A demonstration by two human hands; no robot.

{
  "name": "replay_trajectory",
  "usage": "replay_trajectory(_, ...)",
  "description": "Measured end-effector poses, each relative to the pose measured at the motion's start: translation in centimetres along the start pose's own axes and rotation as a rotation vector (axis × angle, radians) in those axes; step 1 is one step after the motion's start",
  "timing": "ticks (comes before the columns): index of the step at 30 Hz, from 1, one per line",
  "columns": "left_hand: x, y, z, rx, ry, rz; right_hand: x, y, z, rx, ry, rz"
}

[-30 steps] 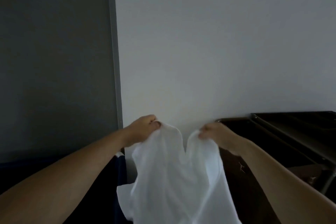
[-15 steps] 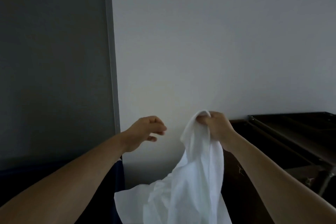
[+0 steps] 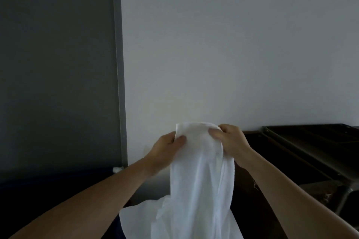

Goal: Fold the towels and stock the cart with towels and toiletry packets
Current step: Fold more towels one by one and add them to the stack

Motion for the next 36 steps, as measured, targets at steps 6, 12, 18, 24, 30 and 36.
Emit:
replay_trajectory(6,0.2,0.1,5.2,0.158,0.280,-0.020,2.0,-1.0,-3.0,-0.212,-0.083,-0.197)
replay_trajectory(12,2.0,-0.8,1.7,0.085,0.196,-0.150,-0.7,0.5,-6.2,-0.274,-0.183,0.020)
replay_trajectory(18,5.0,-2.0,-9.2,-0.277,-0.028,-0.363,-5.3,3.9,-13.5,-0.382,-0.182,0.246)
replay_trajectory(24,1.3,-1.0,-9.2,-0.434,-0.459,-0.134,-8.0,5.0,-10.0,-0.200,-0.300,0.153)
replay_trajectory(30,-5.0,1.2,6.8,0.066,-0.151,-0.055,-4.1,1.1,-6.7,-0.084,0.215,-0.142)
replay_trajectory(36,-0.5,0.3,11.1,0.197,0.053,-0.248,-0.1,-1.0,-6.8,-0.066,0.286,-0.203)
Point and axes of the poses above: each hand's wrist, its own y-axis towards the middle knuckle, its own x-axis out of the palm, z = x × y, the point moved 9 cm from there along y, towards the middle knuckle, and after that the axes turned 8 degrees about -x, right-handed, at the moved point
